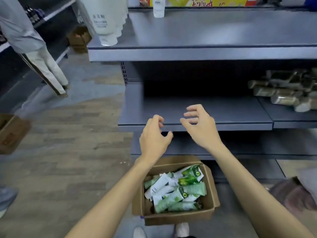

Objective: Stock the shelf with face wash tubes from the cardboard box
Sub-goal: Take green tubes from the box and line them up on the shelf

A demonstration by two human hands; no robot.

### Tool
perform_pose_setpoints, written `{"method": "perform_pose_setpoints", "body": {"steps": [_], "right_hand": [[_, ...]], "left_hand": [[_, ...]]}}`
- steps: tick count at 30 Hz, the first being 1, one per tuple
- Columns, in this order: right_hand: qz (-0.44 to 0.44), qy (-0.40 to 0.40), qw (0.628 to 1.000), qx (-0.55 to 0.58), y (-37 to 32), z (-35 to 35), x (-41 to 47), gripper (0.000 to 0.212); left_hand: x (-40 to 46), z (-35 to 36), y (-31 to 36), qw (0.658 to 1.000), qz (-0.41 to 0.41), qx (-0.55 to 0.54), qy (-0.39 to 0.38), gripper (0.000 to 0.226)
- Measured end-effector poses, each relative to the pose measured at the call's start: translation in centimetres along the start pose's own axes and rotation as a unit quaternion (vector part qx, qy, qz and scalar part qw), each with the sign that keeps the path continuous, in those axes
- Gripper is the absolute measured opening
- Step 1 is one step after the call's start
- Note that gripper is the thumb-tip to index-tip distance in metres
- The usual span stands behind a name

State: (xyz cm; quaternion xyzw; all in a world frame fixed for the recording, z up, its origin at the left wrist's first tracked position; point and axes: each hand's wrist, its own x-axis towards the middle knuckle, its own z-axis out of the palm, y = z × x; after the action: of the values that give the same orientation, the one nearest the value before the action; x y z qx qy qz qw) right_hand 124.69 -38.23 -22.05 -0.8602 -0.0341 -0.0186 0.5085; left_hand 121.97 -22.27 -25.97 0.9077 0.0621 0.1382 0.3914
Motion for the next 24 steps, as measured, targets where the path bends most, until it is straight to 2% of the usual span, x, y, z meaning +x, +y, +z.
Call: {"method": "perform_pose_setpoints", "body": {"steps": [5, 12, 19, 24], "right_hand": [[0.091, -0.035, 0.995, -0.017, 8.0, 1.5, -2.5, 0.033], [0.218, -0.130, 0.965, -0.062, 18.0, 4.8, -6.5, 0.034], [0.280, -0.209, 0.934, -0.077, 22.6, 8.4, -8.7, 0.036], [0.309, -0.232, 0.915, -0.113, 25.1, 9.1, -10.4, 0.041]], "left_hand": [[-3.4, 4.6, -4.5, 0.989, -0.047, 0.009, -0.139, 0.039], [-8.4, 9.5, -11.4, 0.942, -0.181, 0.075, -0.273, 0.037], [-11.8, 12.5, -16.9, 0.895, -0.264, 0.130, -0.336, 0.036], [-12.9, 15.2, -18.1, 0.893, -0.251, 0.113, -0.355, 0.037]]}}
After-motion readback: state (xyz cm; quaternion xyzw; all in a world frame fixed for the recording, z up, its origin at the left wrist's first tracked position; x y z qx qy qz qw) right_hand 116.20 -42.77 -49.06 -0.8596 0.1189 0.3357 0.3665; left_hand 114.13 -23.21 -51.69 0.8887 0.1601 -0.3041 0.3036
